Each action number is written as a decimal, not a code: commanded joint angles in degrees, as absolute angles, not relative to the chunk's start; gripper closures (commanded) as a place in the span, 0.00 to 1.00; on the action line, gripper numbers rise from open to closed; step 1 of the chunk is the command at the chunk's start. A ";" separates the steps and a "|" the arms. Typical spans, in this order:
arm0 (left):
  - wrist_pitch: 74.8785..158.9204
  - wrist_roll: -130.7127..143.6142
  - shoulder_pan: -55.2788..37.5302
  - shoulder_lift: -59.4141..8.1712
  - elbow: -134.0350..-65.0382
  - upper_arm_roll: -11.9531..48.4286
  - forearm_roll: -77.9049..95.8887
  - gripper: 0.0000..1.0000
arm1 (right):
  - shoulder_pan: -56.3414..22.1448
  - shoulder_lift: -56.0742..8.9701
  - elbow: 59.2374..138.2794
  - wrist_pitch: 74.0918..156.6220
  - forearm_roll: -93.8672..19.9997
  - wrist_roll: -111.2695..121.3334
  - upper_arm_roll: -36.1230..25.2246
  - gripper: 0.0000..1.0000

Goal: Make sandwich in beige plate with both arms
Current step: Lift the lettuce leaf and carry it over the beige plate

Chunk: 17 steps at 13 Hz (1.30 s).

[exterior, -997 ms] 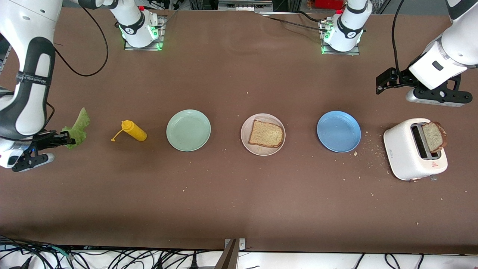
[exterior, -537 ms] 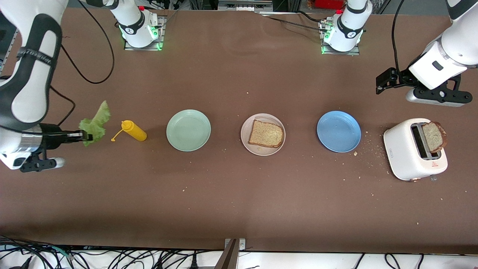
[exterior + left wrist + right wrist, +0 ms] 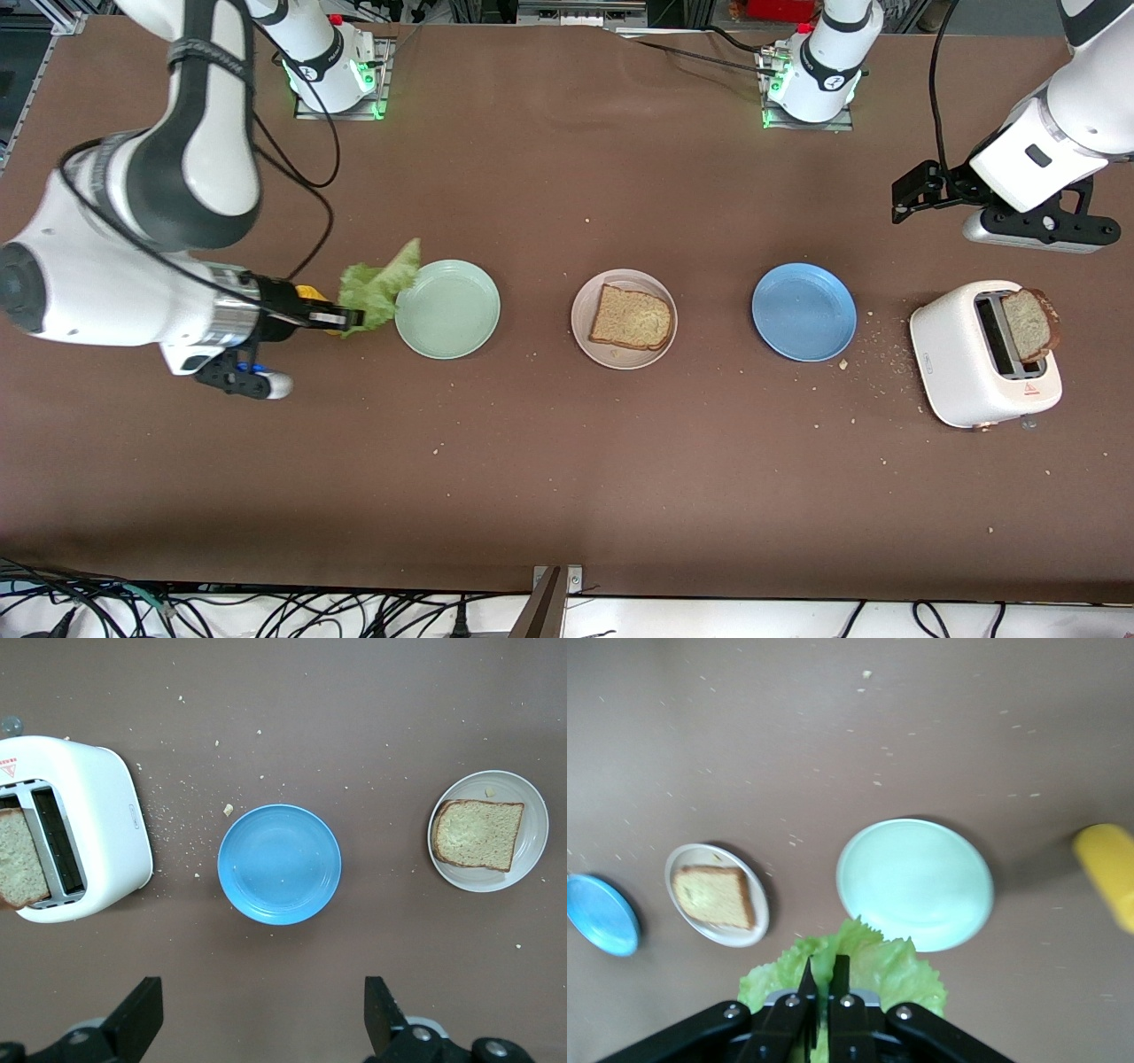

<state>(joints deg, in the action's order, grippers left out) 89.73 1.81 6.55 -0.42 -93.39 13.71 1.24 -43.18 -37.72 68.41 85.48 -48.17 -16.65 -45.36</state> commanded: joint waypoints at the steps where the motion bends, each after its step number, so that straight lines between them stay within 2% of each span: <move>1: 89.38 1.14 6.59 0.88 -94.31 13.54 2.90 0.00 | -48.49 -39.02 69.52 91.65 -49.57 -26.16 -45.62 1.00; 3: 89.47 1.14 6.59 0.88 -94.31 13.54 2.90 0.00 | -52.10 -41.12 69.52 97.35 -49.48 -34.49 -44.13 1.00; 9: 89.38 1.14 6.59 0.88 -94.31 13.54 2.90 0.00 | -52.82 -47.89 69.79 118.53 -48.96 -55.52 -28.68 1.00; 11: 89.38 1.14 6.68 0.88 -94.31 13.45 2.81 0.00 | -53.70 -50.44 69.79 124.42 -48.69 -59.31 -25.76 1.00; 14: 89.38 1.14 6.68 0.88 -94.31 13.45 2.90 0.00 | -55.81 -54.13 69.79 129.01 -49.31 -63.79 -24.53 1.00; 17: 89.47 1.14 6.68 0.88 -94.31 13.54 2.90 0.00 | -55.81 -55.37 70.22 129.37 -49.30 -64.07 -23.47 1.00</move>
<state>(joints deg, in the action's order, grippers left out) 89.72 1.81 6.54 -0.41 -93.39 13.68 1.25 -55.79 -55.14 70.00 128.40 -48.51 -62.91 -23.68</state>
